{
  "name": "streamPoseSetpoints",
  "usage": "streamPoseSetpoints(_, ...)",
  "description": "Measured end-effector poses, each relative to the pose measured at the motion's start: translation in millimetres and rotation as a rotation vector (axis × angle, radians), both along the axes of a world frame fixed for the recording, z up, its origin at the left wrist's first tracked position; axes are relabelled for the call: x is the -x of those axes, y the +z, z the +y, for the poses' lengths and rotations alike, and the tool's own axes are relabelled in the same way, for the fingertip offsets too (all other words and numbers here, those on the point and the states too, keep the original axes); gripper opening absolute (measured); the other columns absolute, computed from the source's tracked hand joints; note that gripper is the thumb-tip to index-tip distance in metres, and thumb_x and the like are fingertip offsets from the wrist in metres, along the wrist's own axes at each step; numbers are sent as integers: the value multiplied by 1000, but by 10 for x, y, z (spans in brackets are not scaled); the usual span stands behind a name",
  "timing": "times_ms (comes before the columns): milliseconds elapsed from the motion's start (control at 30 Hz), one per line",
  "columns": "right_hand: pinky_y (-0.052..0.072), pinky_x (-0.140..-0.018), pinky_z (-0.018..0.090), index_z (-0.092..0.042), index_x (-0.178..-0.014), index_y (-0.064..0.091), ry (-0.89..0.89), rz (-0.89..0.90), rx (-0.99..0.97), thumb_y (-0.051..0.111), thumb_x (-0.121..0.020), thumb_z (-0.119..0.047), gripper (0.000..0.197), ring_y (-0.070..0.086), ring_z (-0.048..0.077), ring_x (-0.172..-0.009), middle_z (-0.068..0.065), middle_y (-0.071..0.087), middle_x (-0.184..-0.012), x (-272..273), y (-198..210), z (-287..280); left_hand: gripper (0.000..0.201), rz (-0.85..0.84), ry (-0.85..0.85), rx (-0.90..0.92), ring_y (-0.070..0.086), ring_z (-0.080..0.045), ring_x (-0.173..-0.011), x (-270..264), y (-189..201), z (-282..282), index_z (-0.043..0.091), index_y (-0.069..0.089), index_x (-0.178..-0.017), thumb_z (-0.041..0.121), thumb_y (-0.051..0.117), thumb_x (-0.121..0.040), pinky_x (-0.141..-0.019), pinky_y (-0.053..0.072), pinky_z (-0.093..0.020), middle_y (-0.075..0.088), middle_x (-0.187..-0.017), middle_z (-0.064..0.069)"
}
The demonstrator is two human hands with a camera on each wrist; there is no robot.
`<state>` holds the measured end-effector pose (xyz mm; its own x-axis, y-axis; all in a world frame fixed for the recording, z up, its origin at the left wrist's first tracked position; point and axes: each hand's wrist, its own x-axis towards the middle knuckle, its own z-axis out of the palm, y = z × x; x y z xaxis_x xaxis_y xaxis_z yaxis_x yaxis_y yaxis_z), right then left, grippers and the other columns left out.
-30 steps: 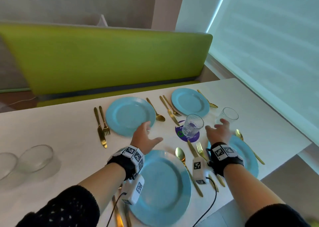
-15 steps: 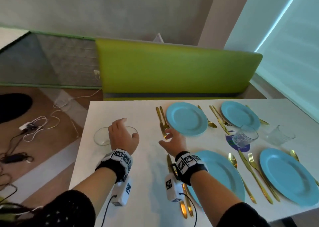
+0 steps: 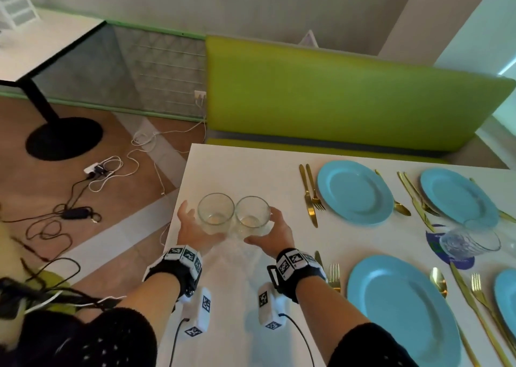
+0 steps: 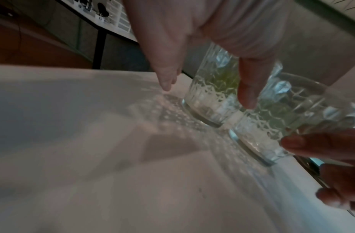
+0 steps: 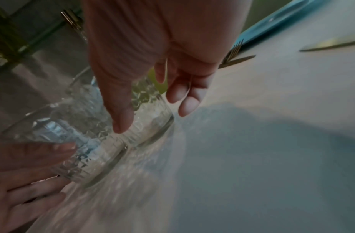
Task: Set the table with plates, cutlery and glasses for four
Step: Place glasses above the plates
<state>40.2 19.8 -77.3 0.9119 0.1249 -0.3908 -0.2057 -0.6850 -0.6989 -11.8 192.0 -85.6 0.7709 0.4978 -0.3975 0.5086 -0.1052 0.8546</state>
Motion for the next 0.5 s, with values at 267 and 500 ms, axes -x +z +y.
streamPoseSetpoints(267, 43, -97, 28, -22, -138, 35, -23, -53, -42, 84, -64, -27, 89, 51, 23, -121, 5, 56, -129, -15, -100, 89, 100, 34, -100, -60, 49, -30, -126, -92, -56, 12, 25, 27, -143, 11, 85, -62, -106, 39, -36, 48, -141, -7)
streamPoseSetpoints(500, 44, -89, 25, -20, -128, 43, -59, -72, -19, 83, -64, -28, 75, 54, 21, -114, 3, 58, -123, 48, -22, -40, 80, 29, -158, -150, 54, -27, -120, -100, 23, -61, 20, 45, -132, 13, 84, -62, -101, 41, -31, 55, -133, -9)
